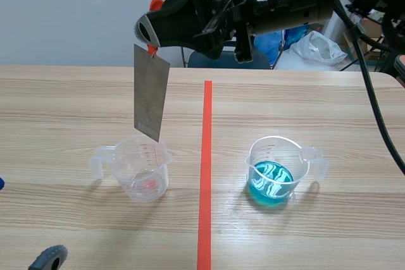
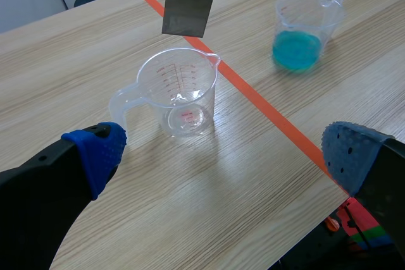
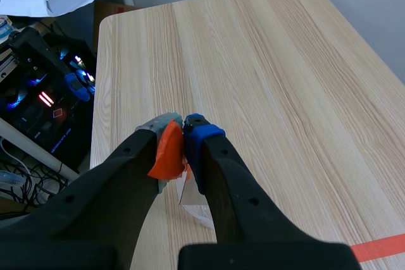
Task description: Do the redox reaction experiment
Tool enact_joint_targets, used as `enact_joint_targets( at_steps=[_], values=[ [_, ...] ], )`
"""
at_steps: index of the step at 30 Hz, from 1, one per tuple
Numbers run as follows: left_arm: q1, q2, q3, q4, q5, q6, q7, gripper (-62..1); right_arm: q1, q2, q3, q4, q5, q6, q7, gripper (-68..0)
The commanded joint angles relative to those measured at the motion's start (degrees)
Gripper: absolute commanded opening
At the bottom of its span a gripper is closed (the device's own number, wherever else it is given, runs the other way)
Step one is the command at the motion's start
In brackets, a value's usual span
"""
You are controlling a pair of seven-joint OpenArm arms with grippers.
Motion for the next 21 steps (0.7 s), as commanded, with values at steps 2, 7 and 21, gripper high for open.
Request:
enact_joint_targets(
  at_steps=[2,7,21],
  values=[
    [-0.2,0.2,-0.1,0.8,-0.4,0.0,-0.8,1.4,1.4,0.2,0.5,0.5,0.7,0.0,1.0,-66.5],
    [-0.2,0.2,-0.1,0.8,-0.4,0.0,-0.8,1.4,1.4,0.9,0.5,0.5,0.7,0.9,1.2,-66.5],
    [-0.2,0.2,-0.1,0.8,-0.4,0.0,-0.8,1.4,2.4,16.3,0.6,3.1,0.7,7.4,11.6,-66.5]
  ],
)
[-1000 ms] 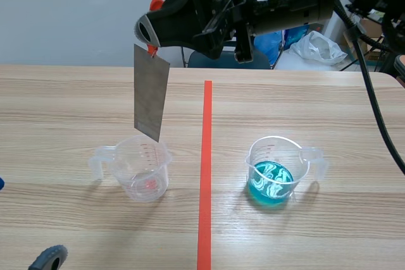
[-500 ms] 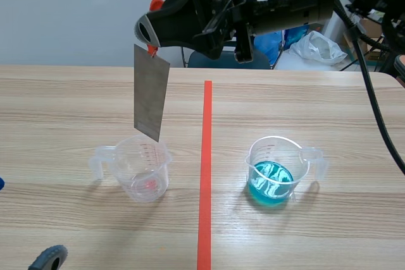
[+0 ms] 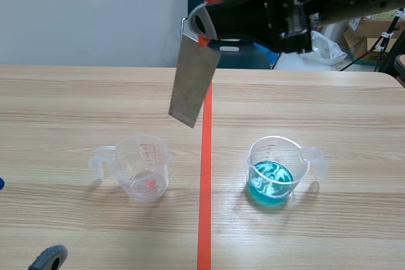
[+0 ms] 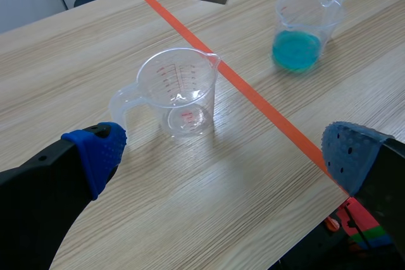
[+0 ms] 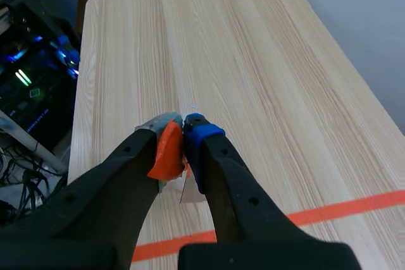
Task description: Do the redox reaction experiment
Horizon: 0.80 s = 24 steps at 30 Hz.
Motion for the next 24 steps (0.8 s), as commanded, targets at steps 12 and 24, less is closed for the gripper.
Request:
enact_joint_targets(
  at_steps=[12,24],
  values=[
    [-0.2,0.2,-0.1,0.8,-0.4,0.0,-0.8,1.4,1.6,14.8,1.4,0.8,0.7,8.7,9.7,-66.6],
    [-0.2,0.2,-0.1,0.8,-0.4,0.1,-0.8,1.4,1.6,26.1,2.2,0.8,0.7,8.7,17.0,-66.7]
  ],
)
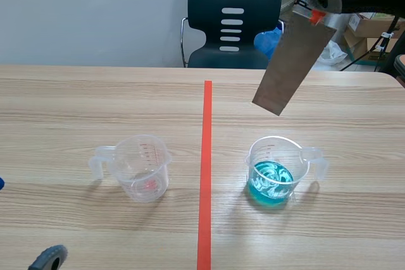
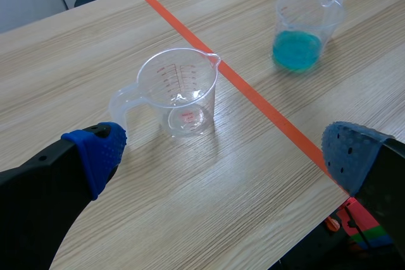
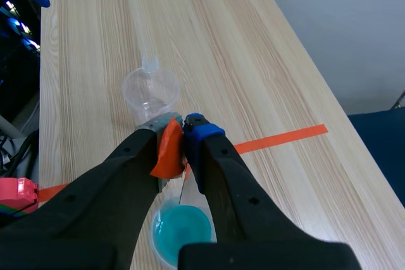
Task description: Do the redox reaction experiment
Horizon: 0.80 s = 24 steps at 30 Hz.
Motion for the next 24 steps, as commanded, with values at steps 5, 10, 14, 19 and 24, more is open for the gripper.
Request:
enact_joint_targets(
  at_steps=[5,10,14,19,24],
  values=[
    [-0.2,0.2,-0.1,0.8,-0.4,0.1,-0.8,1.4,1.1,1.7,1.1,0.7,0.7,0.4,0.3,-66.7],
    [-0.2,0.2,-0.1,0.8,-0.4,0.1,-0.8,1.4,-0.3,2.9,1.1,0.7,0.7,0.4,0.0,-66.6],
    [-0.2,0.2,-0.1,0.8,-0.4,0.1,-0.8,1.4,-0.8,3.1,1.1,0.7,0.7,0.4,-1.6,-66.7],
    [-0.2,0.2,-0.1,0.8,-0.4,0.1,-0.8,1.4,-0.8,5.0,1.1,0.7,1.2,0.4,-2.0,-66.6],
    [-0.2,0.2,-0.1,0.8,-0.4,0.1,-0.8,1.4,-0.8,5.7,1.1,0.7,1.5,0.4,-1.8,-66.6]
  ],
)
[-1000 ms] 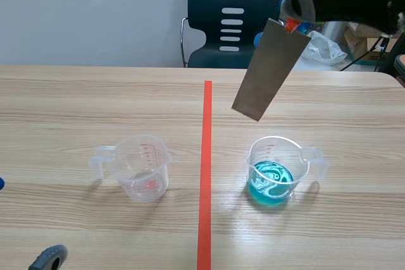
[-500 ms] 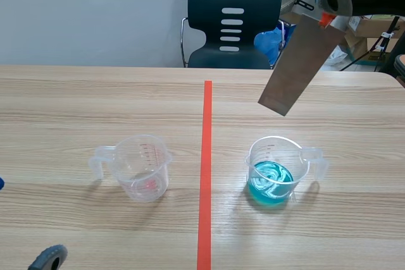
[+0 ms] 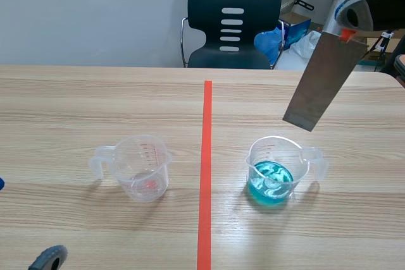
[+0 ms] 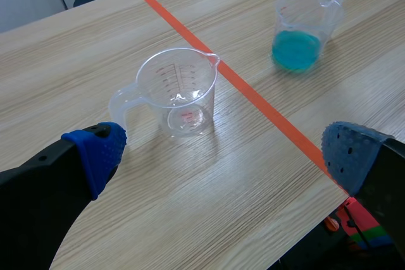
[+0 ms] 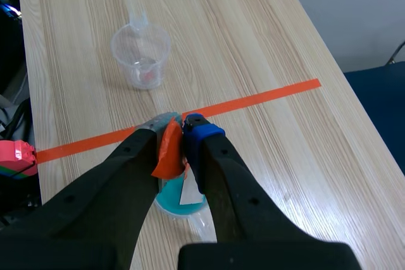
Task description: Do the redox reaction experiment
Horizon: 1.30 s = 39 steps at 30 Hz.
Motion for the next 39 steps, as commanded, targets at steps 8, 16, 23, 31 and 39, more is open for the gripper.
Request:
enact_joint_targets(
  at_steps=[8,16,23,31,39],
  values=[
    [-0.2,0.2,-0.1,0.8,-0.4,0.0,-0.8,1.4,0.6,0.6,1.1,0.4,1.1,0.4,-1.0,-66.6],
    [-0.2,0.2,-0.1,0.8,-0.4,0.0,-0.8,1.4,-2.1,0.4,1.0,0.7,1.3,0.4,1.0,-66.6],
    [-0.2,0.2,-0.1,0.8,-0.4,0.1,-0.8,1.4,-3.1,-0.2,1.1,0.9,4.3,0.4,1.0,-66.6],
    [-0.2,0.2,-0.1,0.8,-0.4,0.0,-0.8,1.4,-3.1,0.3,1.1,2.1,4.4,0.4,0.4,-66.7],
    [-0.2,0.2,-0.1,0.8,-0.4,0.0,-0.8,1.4,-3.1,0.3,1.1,2.1,4.4,0.4,0.3,-66.6]
  ],
)
